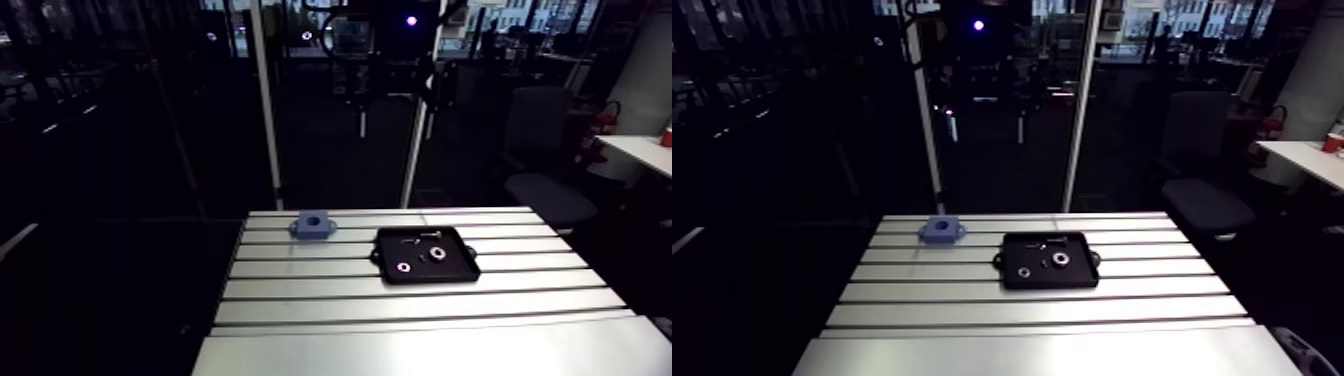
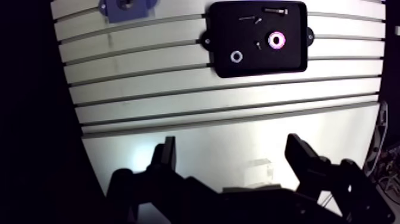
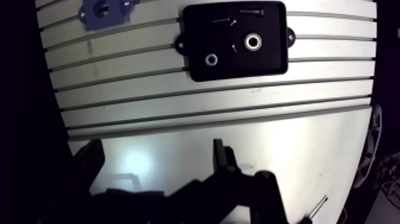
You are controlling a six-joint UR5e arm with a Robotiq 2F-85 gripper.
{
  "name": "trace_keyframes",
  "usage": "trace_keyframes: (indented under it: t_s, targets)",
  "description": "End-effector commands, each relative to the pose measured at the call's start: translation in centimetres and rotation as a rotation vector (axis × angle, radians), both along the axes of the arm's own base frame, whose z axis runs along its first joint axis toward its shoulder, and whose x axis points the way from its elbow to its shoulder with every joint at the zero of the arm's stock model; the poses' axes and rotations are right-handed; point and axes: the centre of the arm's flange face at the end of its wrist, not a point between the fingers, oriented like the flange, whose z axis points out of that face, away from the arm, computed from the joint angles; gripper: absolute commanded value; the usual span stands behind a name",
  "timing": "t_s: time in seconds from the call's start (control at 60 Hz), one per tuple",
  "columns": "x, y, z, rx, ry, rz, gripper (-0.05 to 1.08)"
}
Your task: Pick up the bearing and press it into the housing until flush.
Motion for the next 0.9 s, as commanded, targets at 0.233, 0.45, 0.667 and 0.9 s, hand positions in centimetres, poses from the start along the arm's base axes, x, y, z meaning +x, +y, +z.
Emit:
trace_keyframes:
  t_s: [0.233, 0.45, 0.667, 0.9]
  targets:
    - [-0.6, -2.7, 0.5, 0.015, -0.005, 0.059, 0.01]
    - [-0.8, -2.7, 0.3, 0.016, -0.004, 0.059, 0.01]
    - [-1.6, -1.4, 0.3, 0.028, -0.001, 0.082, 0.01]
    - [-3.9, 3.9, -2.8, 0.023, -0.022, 0.138, 0.01]
